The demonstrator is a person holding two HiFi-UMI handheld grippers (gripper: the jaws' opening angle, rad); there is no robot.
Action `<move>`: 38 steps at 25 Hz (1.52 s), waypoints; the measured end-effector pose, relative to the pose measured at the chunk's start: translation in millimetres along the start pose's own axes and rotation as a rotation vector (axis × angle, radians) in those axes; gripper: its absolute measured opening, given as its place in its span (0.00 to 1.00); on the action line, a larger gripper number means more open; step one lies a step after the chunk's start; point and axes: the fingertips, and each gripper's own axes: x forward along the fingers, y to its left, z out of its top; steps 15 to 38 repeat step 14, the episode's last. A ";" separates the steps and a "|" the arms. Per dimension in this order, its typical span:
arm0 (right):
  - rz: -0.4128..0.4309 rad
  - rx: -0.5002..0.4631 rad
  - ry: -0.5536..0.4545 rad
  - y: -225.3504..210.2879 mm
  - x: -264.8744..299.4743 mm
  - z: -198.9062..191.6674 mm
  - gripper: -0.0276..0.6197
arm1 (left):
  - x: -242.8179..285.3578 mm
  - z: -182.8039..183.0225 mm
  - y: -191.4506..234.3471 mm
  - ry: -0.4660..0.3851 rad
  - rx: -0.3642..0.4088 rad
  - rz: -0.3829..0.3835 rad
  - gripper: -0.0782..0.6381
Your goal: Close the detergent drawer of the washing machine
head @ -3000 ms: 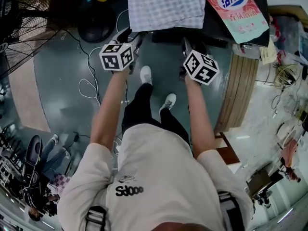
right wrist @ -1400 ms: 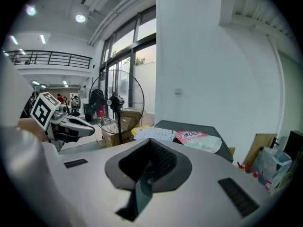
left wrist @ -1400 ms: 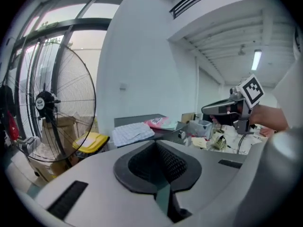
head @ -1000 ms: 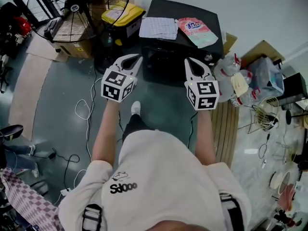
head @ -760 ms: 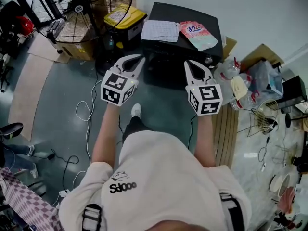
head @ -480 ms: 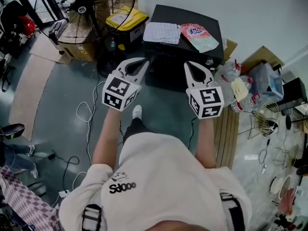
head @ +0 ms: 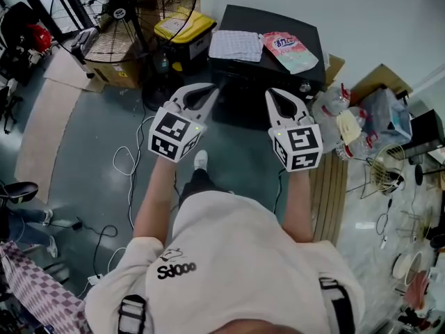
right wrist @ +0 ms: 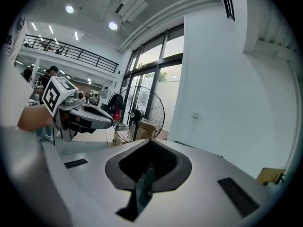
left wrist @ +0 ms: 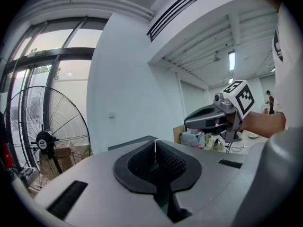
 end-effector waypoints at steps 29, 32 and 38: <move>0.012 -0.004 0.009 2.7 10.5 -3.4 0.05 | 6.8 -8.1 -3.2 0.041 0.065 -0.015 0.14; 0.012 -0.004 0.009 2.7 10.5 -3.4 0.05 | 6.8 -8.1 -3.2 0.041 0.065 -0.015 0.14; 0.012 -0.004 0.009 2.7 10.5 -3.4 0.05 | 6.8 -8.1 -3.2 0.041 0.065 -0.015 0.14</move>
